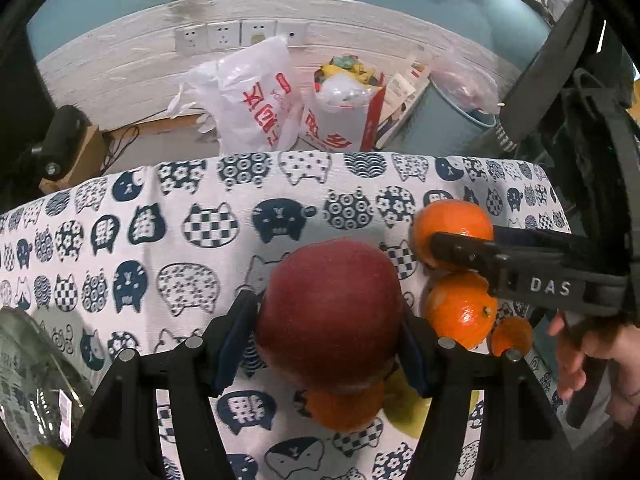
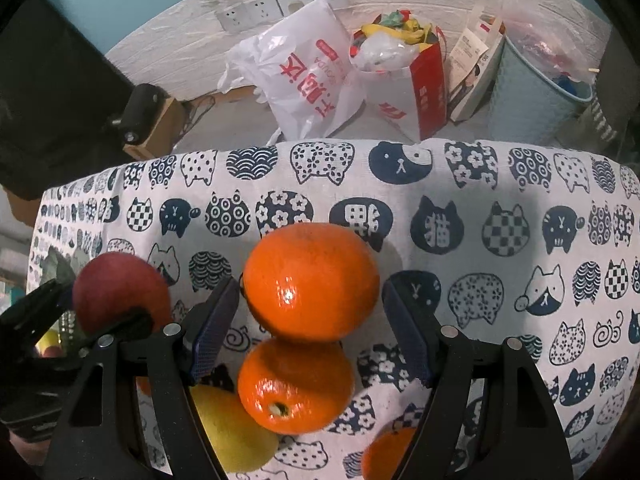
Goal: Organize fruits
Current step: 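Lift the red apple with the left tool while the right tool lifts the orange, then carry the apple in the left tool and orange in the right tool to the glass bowl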
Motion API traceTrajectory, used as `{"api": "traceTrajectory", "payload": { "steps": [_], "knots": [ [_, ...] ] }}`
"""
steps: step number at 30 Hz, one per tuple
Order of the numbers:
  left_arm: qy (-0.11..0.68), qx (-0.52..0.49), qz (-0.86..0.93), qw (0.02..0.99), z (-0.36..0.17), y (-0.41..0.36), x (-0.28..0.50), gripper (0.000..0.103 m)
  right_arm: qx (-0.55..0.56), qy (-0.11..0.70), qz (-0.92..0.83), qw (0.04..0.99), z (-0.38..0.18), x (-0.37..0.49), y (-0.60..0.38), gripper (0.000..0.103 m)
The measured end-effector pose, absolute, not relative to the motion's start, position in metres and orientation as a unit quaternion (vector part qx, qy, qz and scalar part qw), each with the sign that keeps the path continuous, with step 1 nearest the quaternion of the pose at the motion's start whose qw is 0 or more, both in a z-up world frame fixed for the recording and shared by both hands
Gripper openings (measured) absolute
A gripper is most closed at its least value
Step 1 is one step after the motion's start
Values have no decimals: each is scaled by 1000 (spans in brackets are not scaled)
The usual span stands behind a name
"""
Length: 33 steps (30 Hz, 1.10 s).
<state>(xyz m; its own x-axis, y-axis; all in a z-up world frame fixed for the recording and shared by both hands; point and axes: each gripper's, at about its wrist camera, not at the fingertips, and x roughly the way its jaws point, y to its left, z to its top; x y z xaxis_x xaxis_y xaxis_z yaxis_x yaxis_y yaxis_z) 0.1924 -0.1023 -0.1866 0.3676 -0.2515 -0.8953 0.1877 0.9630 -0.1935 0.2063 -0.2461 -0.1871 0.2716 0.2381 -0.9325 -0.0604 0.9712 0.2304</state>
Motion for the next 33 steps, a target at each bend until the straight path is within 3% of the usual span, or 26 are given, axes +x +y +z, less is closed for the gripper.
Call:
{"api": "traceTrajectory", "payload": {
  "steps": [17, 33],
  "knots": [
    [545, -38, -118, 829, -179, -79, 182, 68, 32, 594, 86, 800, -201, 210, -234, 70],
    [530, -47, -123, 838, -153, -75, 166, 67, 2, 548, 85, 832, -160, 189, -226, 69]
  ]
}}
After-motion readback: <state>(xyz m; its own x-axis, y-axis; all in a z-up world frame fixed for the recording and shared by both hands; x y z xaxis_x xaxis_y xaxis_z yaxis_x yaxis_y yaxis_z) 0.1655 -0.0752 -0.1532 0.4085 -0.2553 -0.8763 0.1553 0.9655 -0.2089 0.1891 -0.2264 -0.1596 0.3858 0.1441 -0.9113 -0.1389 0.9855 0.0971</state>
